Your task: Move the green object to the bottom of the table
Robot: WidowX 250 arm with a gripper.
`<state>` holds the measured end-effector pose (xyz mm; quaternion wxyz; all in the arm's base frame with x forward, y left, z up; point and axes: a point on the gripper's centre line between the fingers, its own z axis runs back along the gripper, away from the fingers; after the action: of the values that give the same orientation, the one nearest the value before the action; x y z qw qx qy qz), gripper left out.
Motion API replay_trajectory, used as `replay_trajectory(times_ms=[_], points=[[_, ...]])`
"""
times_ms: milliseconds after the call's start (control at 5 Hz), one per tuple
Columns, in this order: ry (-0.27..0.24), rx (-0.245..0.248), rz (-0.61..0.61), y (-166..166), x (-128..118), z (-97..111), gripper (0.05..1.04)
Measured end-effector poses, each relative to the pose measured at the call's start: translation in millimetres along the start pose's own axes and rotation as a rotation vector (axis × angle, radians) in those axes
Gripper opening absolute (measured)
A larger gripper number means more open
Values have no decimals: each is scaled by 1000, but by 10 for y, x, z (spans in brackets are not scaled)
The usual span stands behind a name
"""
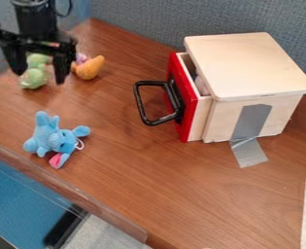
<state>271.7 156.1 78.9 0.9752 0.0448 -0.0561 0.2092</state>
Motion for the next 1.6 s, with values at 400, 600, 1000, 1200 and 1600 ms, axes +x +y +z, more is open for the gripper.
replay_trajectory(times_ms=[400,600,1000,1200,1600], points=[[-43,28,84,303,627,-385,1001],[-37,44,106,382,698,-591,1001],[45,98,106,471,647,-912,1001],[65,102,109,467,625,-984,949],[-61,25,89,214,594,-419,504]])
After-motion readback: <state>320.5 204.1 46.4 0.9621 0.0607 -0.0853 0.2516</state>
